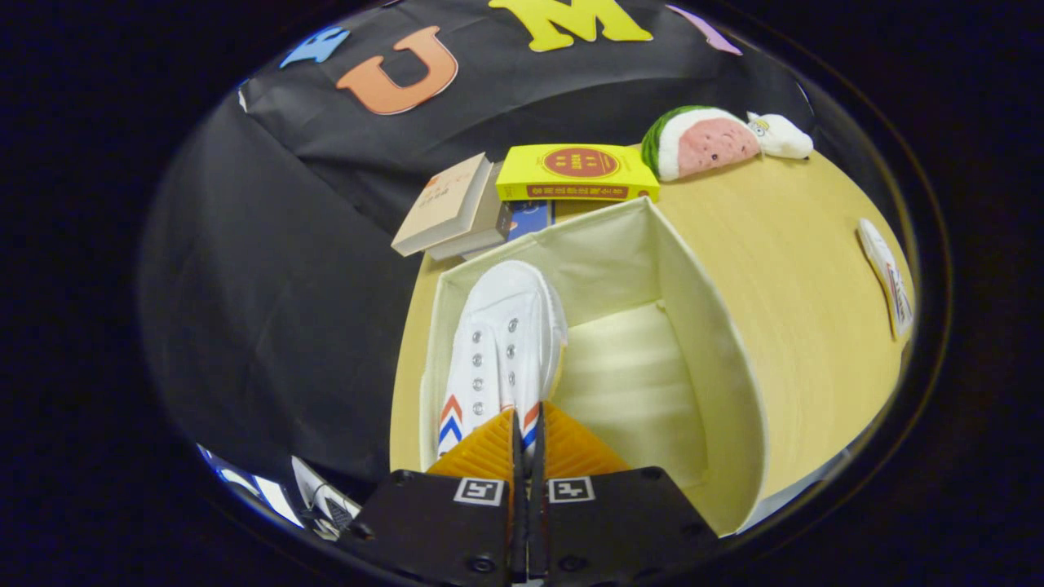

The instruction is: Open the storage box then place both shoes into the box .Put the left shoe in first, then the right shoe, with the right side of both shoes facing outward in a uniform manner.

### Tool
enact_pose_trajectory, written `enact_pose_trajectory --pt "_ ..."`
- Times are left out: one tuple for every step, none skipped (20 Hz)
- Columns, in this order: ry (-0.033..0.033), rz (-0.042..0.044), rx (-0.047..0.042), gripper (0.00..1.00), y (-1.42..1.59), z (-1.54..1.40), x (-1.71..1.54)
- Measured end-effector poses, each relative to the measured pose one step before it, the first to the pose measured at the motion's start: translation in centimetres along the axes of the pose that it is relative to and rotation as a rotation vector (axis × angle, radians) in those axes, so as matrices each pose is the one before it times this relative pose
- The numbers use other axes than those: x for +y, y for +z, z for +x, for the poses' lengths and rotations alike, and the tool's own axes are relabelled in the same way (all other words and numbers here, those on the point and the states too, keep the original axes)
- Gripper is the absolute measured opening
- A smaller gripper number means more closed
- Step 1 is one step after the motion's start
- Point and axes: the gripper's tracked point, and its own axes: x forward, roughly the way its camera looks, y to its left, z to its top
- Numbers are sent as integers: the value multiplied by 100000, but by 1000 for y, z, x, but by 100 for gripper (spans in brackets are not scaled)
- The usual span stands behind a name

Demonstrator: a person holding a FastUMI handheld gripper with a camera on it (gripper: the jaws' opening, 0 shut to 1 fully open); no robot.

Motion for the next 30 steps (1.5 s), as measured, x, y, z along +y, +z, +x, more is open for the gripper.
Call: enact_pose_trajectory --pt "1035 -147 257 9 33 212 213" --pt "736 -55 -1090 14 357 42 -42" --pt "1172 -569 -1280 20 380 11 263" --pt "307 -1220 -765 19 250 228 -38" --pt "-18 -757 -171 24 245 -364 -133" --pt "-67 -379 -248 27 0 -103 -29" --pt "-674 -852 -916 38 207 -446 -296" --pt "-956 -1859 -1749 46 279 -458 -320" --pt "-855 -2116 -1641 67 262 -891 -321" --pt "-565 -2401 -2058 76 247 -664 -117" --pt "-629 -2706 -2249 81 393 -950 -307" --pt "51 -2420 -2151 86 284 -979 -135" --pt "-205 -2171 -2364 92 456 -1083 -308" --pt "-763 -2099 -2531 94 490 -1227 -533" --pt "-536 -1986 -2640 95 563 -1115 -627" --pt "-843 -1927 -2576 95 567 -1193 -773" --pt "-936 -1638 -2609 95 640 -1222 -1020" --pt "-1307 -1214 -2186 95 573 -1190 -1158" --pt "-1345 -962 -2054 95 577 -1245 -1240" --pt "-1597 -812 -1964 95 538 -1275 -1400" --pt "-1525 -254 -1732 95 606 -1089 -1669" --pt "-1869 -132 -1394 95 481 -931 -1830" --pt "-1804 562 -998 95 412 -864 -2011" --pt "-2282 392 -779 95 276 -753 -2283" --pt "-2499 727 -857 95 356 -610 -2431" --pt "-2753 452 -517 95 240 -282 -2609" --pt "-2606 886 -161 95 78 -248 -2593" --pt "-2367 567 203 95 -12 -153 -2673" --pt "-2605 -127 632 95 -94 -3 -2769" --pt "-2918 -551 670 95 -251 173 -2864"
